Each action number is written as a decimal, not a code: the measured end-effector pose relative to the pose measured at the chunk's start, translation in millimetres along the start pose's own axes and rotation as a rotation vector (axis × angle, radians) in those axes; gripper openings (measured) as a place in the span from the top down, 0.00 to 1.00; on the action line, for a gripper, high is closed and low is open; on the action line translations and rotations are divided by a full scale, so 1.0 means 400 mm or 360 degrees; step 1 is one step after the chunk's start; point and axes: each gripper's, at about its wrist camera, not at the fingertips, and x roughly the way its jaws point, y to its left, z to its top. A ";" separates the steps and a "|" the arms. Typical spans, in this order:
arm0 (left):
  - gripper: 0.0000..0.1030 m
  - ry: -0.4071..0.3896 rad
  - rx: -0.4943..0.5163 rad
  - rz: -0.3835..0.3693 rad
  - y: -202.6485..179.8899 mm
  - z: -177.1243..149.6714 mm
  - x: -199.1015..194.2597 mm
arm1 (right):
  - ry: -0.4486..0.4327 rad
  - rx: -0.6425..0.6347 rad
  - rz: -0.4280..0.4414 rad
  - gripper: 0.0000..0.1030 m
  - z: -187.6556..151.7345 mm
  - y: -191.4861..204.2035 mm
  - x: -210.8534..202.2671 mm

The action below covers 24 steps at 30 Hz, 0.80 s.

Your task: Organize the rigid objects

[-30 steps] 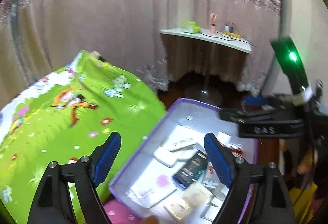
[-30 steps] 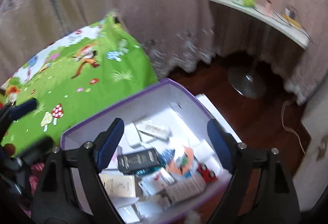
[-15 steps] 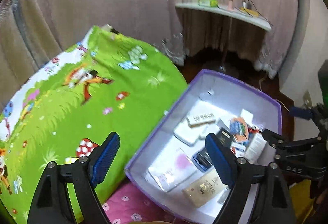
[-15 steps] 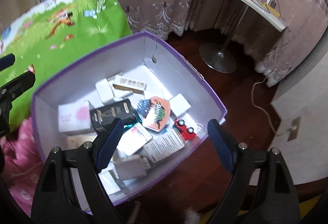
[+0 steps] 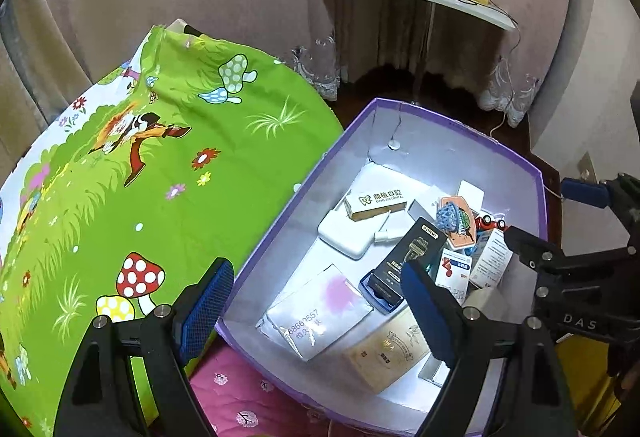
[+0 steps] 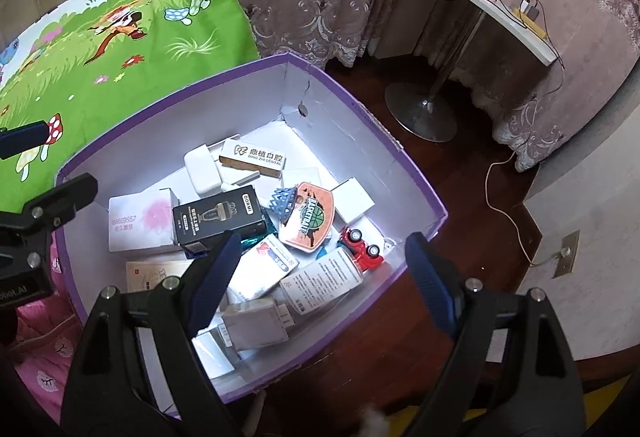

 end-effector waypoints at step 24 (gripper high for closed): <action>0.16 0.0072 0.0057 -0.0054 -0.026 -0.008 0.025 | 0.0032 0.0012 0.0047 0.17 -0.010 0.004 0.011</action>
